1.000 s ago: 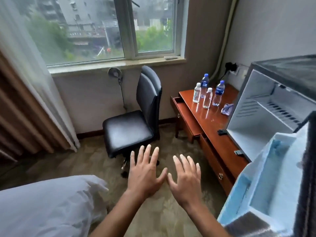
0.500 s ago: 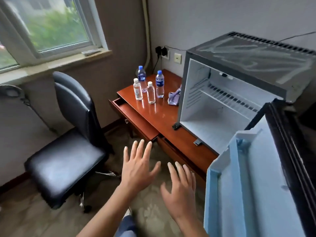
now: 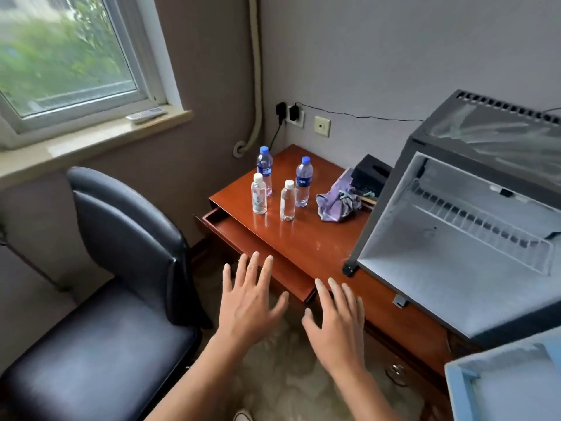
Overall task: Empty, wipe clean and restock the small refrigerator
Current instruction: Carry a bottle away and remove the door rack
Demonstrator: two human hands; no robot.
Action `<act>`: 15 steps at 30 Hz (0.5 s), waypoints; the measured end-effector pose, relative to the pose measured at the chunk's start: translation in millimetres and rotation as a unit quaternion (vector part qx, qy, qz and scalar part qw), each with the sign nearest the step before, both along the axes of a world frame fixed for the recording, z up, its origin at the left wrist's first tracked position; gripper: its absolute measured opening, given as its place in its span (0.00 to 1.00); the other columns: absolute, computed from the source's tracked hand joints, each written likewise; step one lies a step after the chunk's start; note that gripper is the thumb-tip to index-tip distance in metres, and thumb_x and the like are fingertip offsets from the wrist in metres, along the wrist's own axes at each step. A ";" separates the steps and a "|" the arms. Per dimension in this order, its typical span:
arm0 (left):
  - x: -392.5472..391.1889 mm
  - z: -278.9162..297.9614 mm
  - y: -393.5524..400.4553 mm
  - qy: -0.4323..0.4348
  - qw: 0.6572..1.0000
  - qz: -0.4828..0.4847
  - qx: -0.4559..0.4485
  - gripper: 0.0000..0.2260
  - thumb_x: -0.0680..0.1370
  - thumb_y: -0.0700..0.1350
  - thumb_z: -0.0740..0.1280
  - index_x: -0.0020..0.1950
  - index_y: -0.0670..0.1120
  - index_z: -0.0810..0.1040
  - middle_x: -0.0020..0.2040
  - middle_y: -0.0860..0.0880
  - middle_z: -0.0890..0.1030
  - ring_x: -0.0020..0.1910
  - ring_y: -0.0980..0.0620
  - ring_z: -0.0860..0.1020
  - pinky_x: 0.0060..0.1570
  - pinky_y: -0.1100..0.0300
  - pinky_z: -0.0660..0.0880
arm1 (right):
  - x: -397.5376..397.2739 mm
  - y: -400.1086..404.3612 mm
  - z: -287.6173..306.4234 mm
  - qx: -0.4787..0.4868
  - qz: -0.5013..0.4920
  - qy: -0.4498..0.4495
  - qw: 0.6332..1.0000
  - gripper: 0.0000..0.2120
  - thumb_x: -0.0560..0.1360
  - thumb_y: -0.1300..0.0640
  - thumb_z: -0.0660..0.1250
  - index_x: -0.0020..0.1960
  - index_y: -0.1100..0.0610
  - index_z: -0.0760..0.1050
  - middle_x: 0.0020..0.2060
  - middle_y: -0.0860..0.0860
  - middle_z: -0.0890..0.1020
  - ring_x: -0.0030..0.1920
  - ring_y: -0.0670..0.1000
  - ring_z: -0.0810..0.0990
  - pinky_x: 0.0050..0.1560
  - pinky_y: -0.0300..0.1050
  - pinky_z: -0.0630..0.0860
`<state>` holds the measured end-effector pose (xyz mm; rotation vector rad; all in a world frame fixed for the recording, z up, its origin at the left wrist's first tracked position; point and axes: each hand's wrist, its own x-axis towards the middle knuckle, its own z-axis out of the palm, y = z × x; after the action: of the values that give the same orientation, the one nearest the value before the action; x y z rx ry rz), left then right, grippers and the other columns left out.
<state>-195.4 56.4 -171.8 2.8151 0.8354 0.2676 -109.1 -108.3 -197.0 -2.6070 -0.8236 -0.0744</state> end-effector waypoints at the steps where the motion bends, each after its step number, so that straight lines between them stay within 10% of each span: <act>1: -1.8 2.3 17.2 0.002 1.000 0.001 -0.002 0.38 0.78 0.70 0.51 0.83 0.53 0.55 0.83 0.46 0.57 0.83 0.44 0.50 0.80 0.38 0.44 | -0.5 17.0 2.7 -0.003 0.005 -0.003 1.000 0.30 0.75 0.44 0.67 0.76 0.47 0.69 0.75 0.51 0.72 0.77 0.56 0.65 0.77 0.64 0.61; 15: 24.8 16.2 165.6 -0.009 1.000 0.011 -0.027 0.36 0.78 0.71 0.46 0.83 0.57 0.48 0.84 0.50 0.50 0.83 0.45 0.44 0.79 0.38 0.39 | 58.2 180.0 32.8 -0.068 0.043 -0.040 0.996 0.31 0.78 0.42 0.63 0.79 0.46 0.63 0.78 0.50 0.67 0.79 0.54 0.61 0.78 0.60 0.57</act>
<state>-170.6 222.0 -155.6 2.7518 0.8575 0.2692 -50.9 71.8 -164.2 -2.7061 -0.9997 -0.1032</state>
